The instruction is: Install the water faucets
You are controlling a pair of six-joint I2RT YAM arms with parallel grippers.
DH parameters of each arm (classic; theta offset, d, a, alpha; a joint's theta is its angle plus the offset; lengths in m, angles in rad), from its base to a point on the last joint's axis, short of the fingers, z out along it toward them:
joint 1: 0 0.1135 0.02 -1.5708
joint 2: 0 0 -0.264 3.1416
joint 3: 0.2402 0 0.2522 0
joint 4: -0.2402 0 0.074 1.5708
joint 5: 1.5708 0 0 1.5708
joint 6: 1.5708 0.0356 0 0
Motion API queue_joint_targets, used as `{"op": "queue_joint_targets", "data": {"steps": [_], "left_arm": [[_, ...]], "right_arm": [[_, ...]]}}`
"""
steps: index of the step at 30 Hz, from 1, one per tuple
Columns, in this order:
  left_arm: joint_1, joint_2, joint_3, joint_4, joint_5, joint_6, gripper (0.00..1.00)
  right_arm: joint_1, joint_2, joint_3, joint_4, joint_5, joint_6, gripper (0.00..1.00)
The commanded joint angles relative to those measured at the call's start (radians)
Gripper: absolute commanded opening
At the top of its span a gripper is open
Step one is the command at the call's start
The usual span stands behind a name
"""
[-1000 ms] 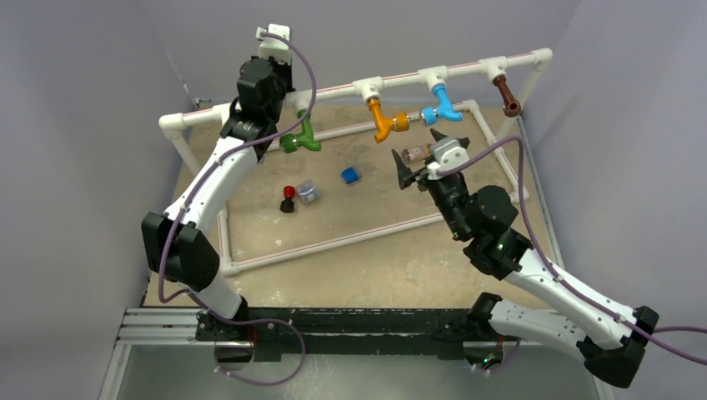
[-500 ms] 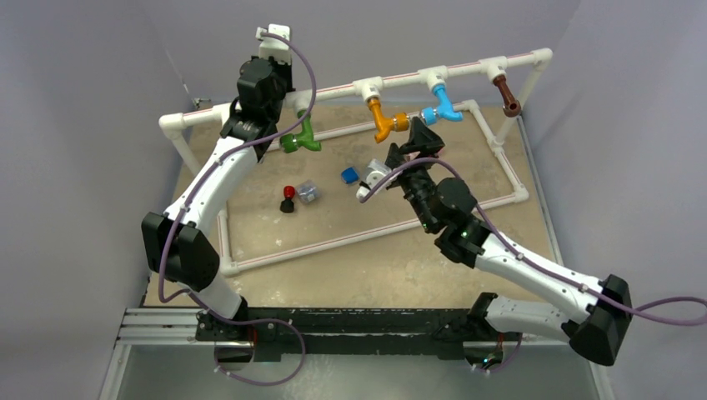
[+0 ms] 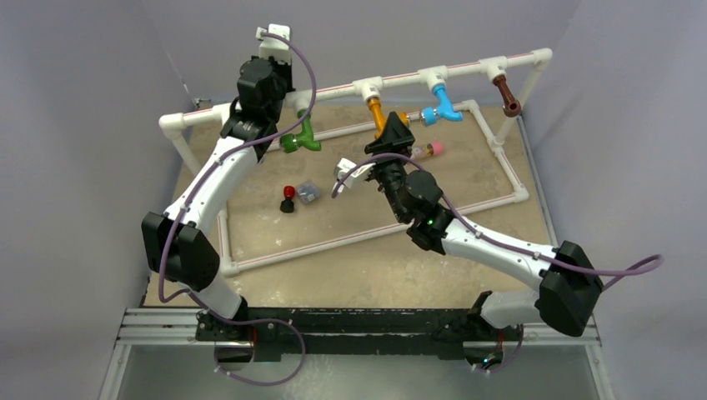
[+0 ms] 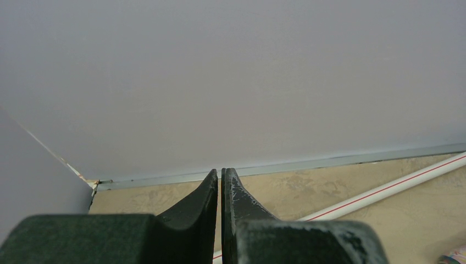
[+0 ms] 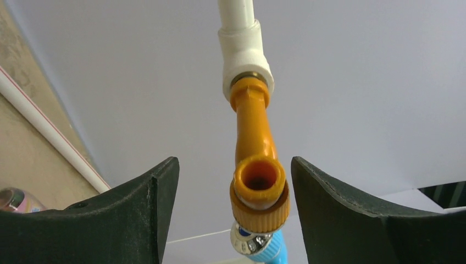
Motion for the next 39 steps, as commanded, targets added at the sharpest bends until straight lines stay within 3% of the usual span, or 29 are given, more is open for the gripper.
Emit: {"op": "queue_joint_targets", "data": {"steps": [1, 6, 15, 25, 34, 39], "left_arm": [[0.004, 0.062, -0.039, -0.156, 0.017, -0.007, 0.04], [0.004, 0.062, -0.038, -0.155, 0.017, -0.007, 0.04], [0.003, 0.06, -0.038, -0.155, 0.017, -0.007, 0.04], [0.003, 0.058, -0.038, -0.156, 0.017, -0.007, 0.04], [0.004, 0.061, -0.036, -0.157, 0.017, -0.008, 0.04], [0.004, 0.062, -0.035, -0.158, 0.019, -0.009, 0.04]], "right_arm": [[0.004, 0.027, 0.083, 0.097, 0.022, -0.036, 0.73], [-0.006, 0.061, 0.114, 0.074, 0.052, -0.019, 0.58], [-0.015, 0.082, 0.118, 0.073, 0.096, 0.105, 0.01], [-0.015, 0.129, 0.105, 0.151, 0.171, 0.476, 0.0], [-0.015, 0.087, 0.117, 0.109, 0.065, 1.165, 0.0], [-0.015, 0.063, 0.071, 0.234, -0.028, 1.52, 0.0]]}}
